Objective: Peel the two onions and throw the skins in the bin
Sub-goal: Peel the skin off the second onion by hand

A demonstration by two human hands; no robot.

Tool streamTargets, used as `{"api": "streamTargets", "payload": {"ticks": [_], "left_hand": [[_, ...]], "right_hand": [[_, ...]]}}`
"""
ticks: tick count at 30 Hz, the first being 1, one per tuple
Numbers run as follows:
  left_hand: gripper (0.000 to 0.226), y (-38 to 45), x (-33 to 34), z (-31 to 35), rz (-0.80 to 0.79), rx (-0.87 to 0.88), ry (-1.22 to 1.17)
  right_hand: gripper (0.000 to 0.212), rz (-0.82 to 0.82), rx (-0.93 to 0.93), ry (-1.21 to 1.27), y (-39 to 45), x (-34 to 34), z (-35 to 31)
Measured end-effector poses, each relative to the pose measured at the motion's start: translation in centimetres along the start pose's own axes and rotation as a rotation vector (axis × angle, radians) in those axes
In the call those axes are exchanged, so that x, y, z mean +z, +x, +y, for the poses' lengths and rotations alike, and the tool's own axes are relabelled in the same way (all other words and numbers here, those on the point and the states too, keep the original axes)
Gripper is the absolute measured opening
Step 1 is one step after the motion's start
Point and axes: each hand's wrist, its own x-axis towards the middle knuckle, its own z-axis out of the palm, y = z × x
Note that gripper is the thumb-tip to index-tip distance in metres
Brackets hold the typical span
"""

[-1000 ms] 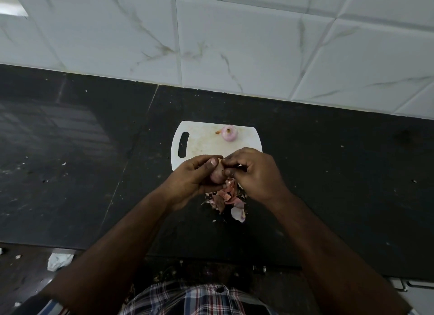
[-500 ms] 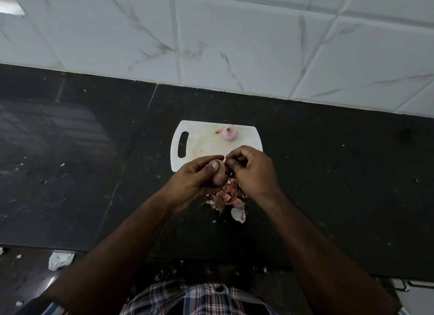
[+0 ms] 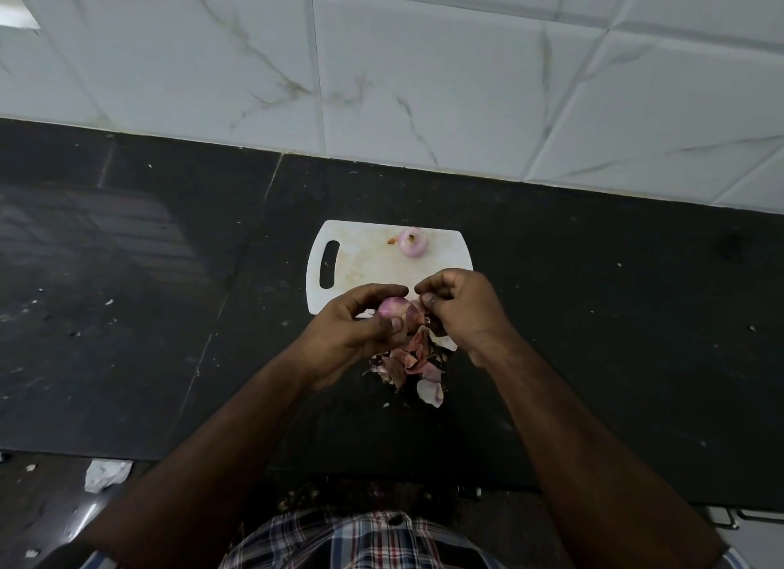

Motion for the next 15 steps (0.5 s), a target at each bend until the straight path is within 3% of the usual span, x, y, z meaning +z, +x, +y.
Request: {"api": "streamTargets", "payload": {"ticks": [10, 14, 15], "left_hand": [[0.038, 0.3, -0.3, -0.1, 0.086, 0.043, -0.065], [0.041, 0.6, -1.3, 0.5, 0.084, 0.038, -0.118], [0.041, 0.6, -1.4, 0.5, 0.08, 0.032, -0.12]], "right_hand": [[0.022, -0.005, -0.13, -0.472, -0.2, -0.1, 1.1], [0.015, -0.004, -0.123, -0.435, -0.2, -0.6, 2.1], [0.022, -0.009, -0.13, -0.428, -0.2, -0.6, 2.1]]}}
